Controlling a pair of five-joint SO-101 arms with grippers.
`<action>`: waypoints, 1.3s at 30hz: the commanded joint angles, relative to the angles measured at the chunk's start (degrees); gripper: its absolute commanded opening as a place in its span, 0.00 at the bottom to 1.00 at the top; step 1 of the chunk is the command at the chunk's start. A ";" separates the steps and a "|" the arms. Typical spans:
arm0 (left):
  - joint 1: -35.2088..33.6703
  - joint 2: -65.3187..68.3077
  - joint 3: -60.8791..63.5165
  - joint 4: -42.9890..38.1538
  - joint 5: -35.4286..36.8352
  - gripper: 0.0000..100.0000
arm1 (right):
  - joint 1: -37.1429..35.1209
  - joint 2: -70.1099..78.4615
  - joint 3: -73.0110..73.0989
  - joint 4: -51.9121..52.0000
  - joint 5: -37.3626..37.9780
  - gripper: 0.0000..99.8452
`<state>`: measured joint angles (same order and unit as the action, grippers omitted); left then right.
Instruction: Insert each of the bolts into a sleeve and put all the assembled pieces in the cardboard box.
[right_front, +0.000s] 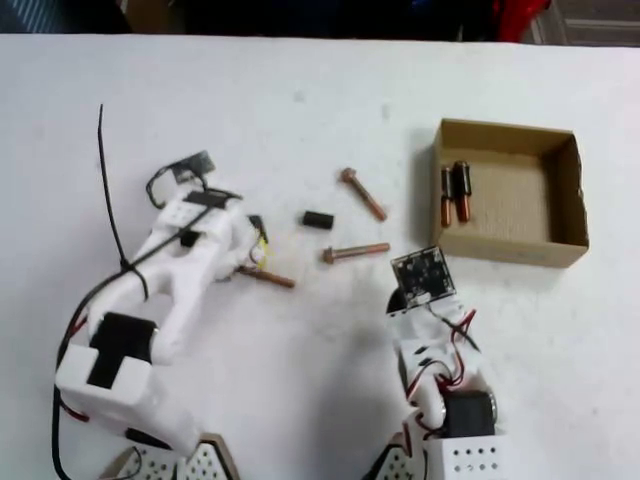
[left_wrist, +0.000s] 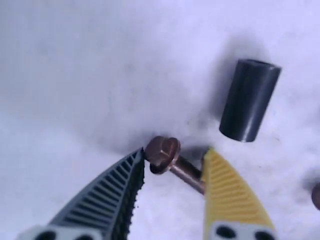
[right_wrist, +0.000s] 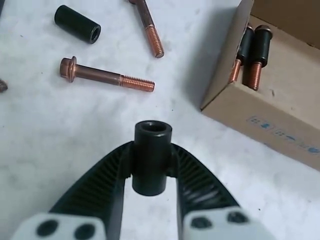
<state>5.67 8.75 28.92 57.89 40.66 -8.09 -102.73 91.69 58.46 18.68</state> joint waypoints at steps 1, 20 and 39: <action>-0.22 -0.31 -1.14 -0.70 0.00 0.06 | 0.48 -0.57 -0.62 -1.54 -0.09 0.02; -0.22 -0.75 -12.57 13.54 -3.60 0.10 | 0.57 -0.57 -0.53 -1.54 -0.09 0.02; -0.57 -0.31 -9.05 6.77 -14.15 0.10 | 0.84 -0.57 -0.53 -1.54 -0.09 0.02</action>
<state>5.67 8.84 20.31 65.63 27.47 -8.09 -102.73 91.69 58.46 18.68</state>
